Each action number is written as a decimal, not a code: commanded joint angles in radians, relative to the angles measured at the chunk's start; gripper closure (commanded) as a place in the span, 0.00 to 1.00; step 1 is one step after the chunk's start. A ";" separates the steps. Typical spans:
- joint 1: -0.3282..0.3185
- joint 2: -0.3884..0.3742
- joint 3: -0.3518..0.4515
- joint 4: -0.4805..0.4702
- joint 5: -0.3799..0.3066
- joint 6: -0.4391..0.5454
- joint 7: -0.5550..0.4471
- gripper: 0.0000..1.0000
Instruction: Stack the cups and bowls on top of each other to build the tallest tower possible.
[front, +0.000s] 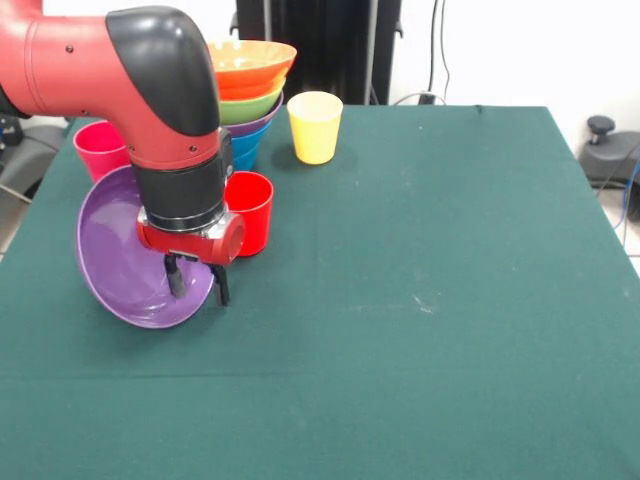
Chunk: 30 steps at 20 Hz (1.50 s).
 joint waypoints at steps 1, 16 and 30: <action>0.016 0.053 -0.017 0.029 -0.093 -0.045 -0.125 0.00; -0.018 -0.143 0.009 0.148 0.018 0.121 -0.143 0.00; -0.023 -0.139 0.015 0.153 0.024 0.135 -0.139 0.00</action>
